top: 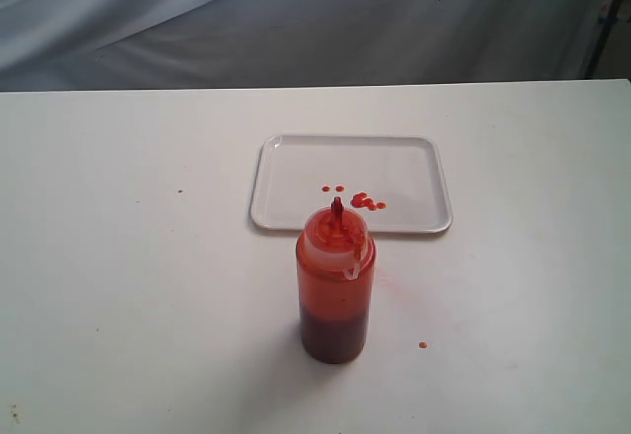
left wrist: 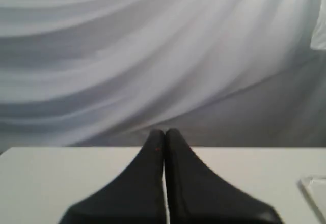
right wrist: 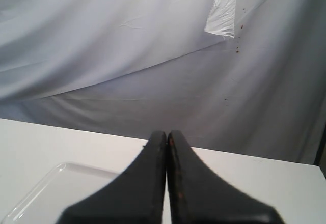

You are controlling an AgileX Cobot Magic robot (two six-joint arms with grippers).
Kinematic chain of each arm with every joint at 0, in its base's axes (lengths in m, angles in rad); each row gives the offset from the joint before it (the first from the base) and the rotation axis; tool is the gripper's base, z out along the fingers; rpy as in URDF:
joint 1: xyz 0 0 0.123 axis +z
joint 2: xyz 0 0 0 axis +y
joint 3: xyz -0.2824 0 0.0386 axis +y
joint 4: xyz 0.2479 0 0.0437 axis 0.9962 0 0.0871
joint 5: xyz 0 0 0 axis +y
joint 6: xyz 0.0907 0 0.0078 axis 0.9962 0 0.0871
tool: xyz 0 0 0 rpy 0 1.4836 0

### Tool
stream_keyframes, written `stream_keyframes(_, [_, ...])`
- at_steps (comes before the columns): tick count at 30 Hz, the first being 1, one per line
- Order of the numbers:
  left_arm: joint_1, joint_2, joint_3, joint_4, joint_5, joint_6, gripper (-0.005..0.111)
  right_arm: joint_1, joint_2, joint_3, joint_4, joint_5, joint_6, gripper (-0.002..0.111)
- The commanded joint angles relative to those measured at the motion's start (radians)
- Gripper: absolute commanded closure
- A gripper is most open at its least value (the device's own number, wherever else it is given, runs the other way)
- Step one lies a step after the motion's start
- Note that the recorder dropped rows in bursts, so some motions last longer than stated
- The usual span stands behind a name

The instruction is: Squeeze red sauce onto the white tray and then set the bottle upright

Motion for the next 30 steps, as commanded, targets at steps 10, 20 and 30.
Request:
stream_keyframes(10, [-0.002, -0.179, 0.082, -0.024, 0.356, 0.044, 0.107, -0.009, -0.004, 0.004, 0.001, 0.01, -0.001, 0.108])
stream_keyframes(20, [-0.002, -0.179, 0.152, -0.032, 0.331, 0.04, 0.107, -0.009, -0.004, 0.004, 0.001, 0.01, -0.001, 0.108])
stream_keyframes(30, [-0.002, -0.179, 0.152, -0.039, 0.326, 0.038, 0.107, -0.009, -0.004, 0.004, 0.001, 0.01, -0.001, 0.108])
